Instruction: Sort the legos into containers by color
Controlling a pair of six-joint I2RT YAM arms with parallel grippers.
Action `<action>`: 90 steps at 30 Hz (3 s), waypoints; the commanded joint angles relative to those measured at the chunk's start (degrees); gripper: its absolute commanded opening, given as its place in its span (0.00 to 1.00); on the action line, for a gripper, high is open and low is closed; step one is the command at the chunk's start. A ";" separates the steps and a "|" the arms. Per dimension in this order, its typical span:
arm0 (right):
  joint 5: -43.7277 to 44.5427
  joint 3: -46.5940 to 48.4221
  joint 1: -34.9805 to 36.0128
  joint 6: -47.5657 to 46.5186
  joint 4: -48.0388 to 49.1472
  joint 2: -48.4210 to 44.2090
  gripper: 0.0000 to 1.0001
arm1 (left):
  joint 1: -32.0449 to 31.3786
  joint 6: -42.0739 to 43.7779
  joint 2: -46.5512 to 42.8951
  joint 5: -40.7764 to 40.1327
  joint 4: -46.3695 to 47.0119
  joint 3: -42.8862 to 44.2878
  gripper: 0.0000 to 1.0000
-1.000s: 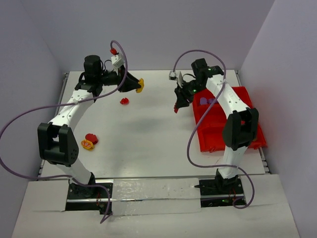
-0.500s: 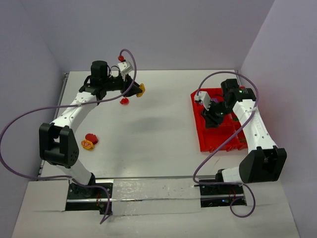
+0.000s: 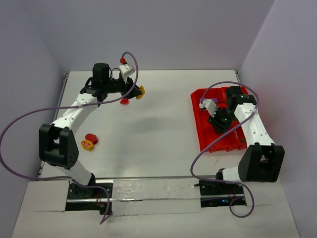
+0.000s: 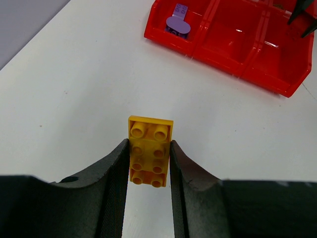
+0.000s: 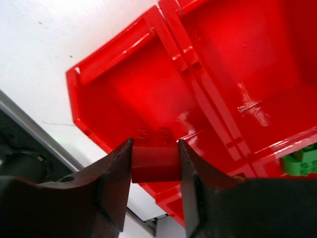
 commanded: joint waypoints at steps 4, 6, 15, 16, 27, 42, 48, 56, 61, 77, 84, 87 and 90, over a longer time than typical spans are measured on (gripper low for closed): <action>2.92 0.41 -0.19 -1.92 2.29 0.61 0.74 | -0.32 -0.60 -3.54 -1.03 1.14 -0.60 0.00; 2.50 2.19 -0.11 -2.17 0.44 0.14 0.96 | -0.32 -1.02 -3.68 -0.73 1.29 -0.60 0.00; -20.34 21.14 6.20 16.54 7.13 4.19 1.00 | 1.18 -10.23 -5.94 10.60 14.36 -5.65 0.02; -22.38 22.54 7.71 20.50 9.09 5.64 0.99 | 1.18 -11.50 -5.64 11.83 16.07 -5.84 0.03; -30.60 38.11 25.02 29.32 23.08 19.06 0.95 | 1.05 1.77 -0.15 27.32 6.97 2.56 0.05; -32.62 46.97 33.46 24.20 22.00 25.50 0.77 | 0.21 14.42 1.69 27.52 -5.56 6.10 0.05; -32.53 48.15 34.62 23.30 19.95 27.77 0.72 | 0.21 16.55 1.93 27.42 -7.84 7.04 0.05; -32.71 48.77 34.62 23.13 19.43 29.61 0.51 | 0.20 16.70 1.76 26.98 -7.40 7.05 0.05; -32.71 49.02 34.62 23.82 19.77 29.70 0.35 | 0.12 16.28 1.76 26.37 -6.96 6.96 0.06; -24.87 38.70 21.41 20.62 13.14 22.13 0.00 | 3.19 -3.02 -2.45 -1.61 10.04 -1.55 0.94; -16.50 31.52 8.65 14.20 5.94 17.45 0.00 | 2.32 -2.19 3.78 -19.07 2.29 4.72 0.97; -11.71 28.32 4.68 12.68 4.66 16.59 0.00 | 2.22 -4.71 6.49 -24.59 2.62 6.83 0.99; -9.55 26.88 0.90 10.90 2.55 16.10 0.00 | 2.06 -6.57 8.28 -29.21 3.07 7.96 0.99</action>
